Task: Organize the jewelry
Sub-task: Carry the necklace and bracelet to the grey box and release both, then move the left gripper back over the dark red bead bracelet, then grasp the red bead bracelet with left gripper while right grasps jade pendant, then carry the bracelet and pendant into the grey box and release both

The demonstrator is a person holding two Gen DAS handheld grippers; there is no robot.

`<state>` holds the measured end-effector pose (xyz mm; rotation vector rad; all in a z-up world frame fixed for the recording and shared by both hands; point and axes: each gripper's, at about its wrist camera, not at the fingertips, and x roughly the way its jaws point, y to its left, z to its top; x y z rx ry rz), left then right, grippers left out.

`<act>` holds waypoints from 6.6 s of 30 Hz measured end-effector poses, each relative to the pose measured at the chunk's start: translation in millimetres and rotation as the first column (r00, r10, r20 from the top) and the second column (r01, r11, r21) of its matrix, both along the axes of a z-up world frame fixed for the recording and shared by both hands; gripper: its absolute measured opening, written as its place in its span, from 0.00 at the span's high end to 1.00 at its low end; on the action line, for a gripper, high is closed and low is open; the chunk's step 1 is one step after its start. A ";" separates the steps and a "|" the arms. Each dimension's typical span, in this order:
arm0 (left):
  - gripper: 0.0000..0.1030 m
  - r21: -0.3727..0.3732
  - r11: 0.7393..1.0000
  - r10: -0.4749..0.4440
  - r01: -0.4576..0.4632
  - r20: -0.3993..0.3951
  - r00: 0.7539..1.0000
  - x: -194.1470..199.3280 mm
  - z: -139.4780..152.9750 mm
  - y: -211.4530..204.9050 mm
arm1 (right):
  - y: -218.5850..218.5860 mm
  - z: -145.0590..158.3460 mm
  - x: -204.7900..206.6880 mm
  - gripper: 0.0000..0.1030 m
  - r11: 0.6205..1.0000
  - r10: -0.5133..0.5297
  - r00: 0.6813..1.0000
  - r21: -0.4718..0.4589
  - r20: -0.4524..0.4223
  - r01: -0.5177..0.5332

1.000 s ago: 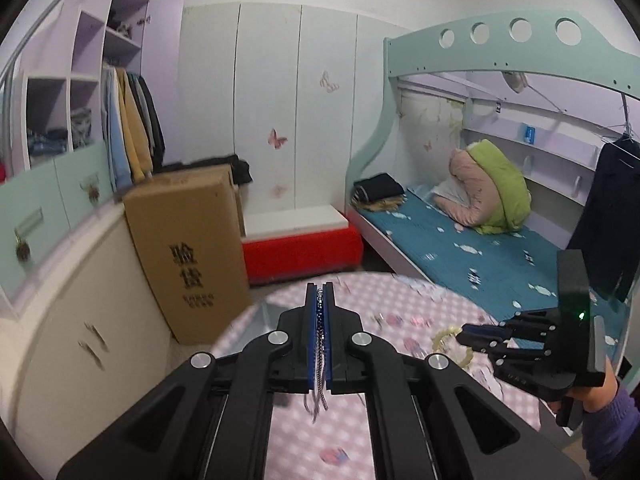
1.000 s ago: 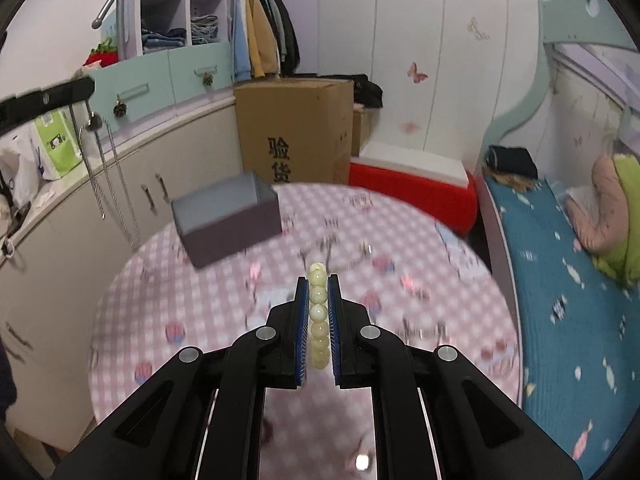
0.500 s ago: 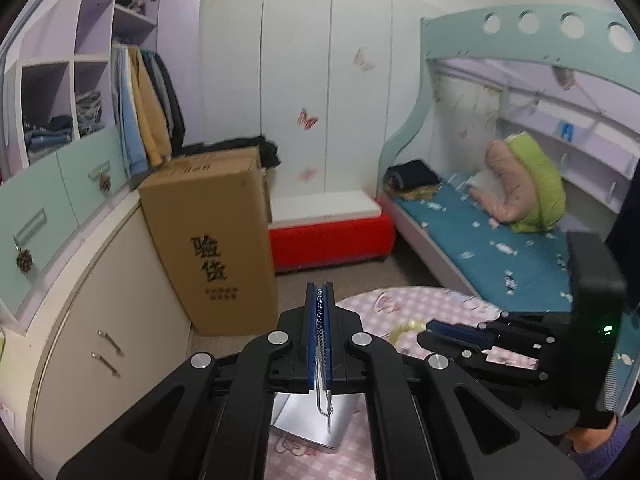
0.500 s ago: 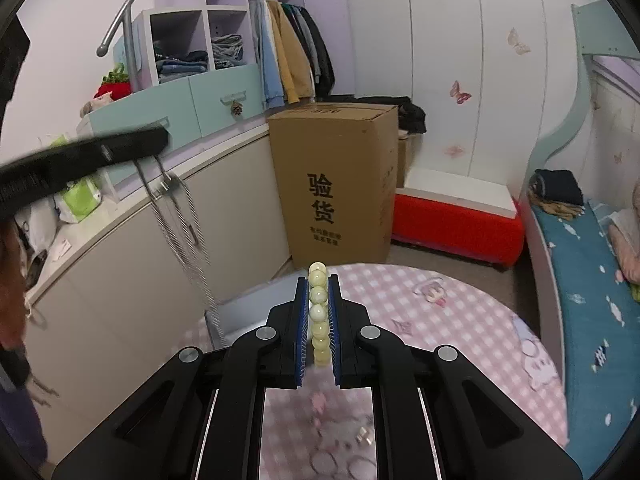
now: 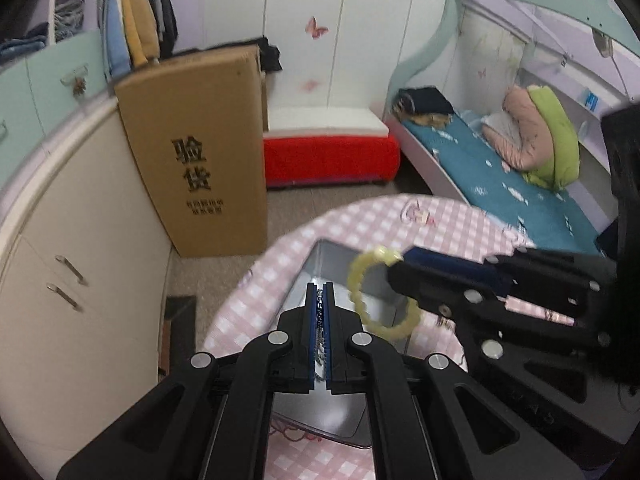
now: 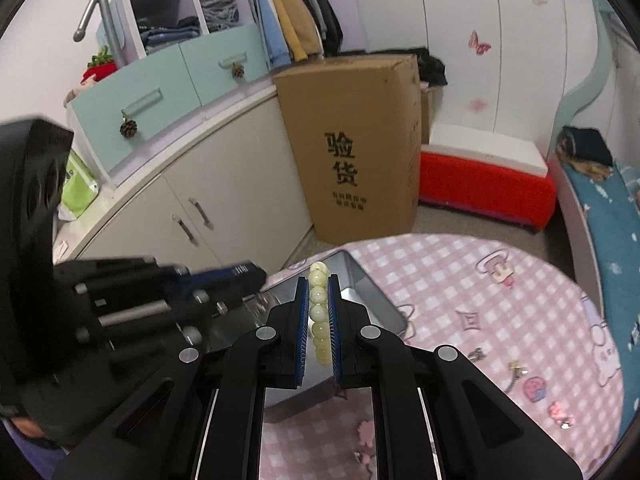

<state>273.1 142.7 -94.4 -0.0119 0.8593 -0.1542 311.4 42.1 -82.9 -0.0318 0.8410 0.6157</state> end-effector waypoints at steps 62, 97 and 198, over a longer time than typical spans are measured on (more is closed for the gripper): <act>0.21 -0.024 0.995 -0.103 0.102 -0.061 0.993 -182.8 -95.7 -140.3 | -233.3 -70.4 -194.4 0.26 0.939 -0.326 0.945 -0.122 -0.009 0.323; 0.94 -0.025 0.999 -0.032 0.034 0.065 0.997 -189.3 -57.0 -96.2 | -199.0 -75.3 -173.2 0.23 0.957 -0.263 0.965 -0.129 -0.014 0.259; 0.38 -0.165 0.960 0.242 -0.224 0.097 0.965 -35.1 -8.1 45.6 | 11.3 -40.7 -1.2 0.72 0.997 0.082 0.991 -0.004 -0.106 -0.083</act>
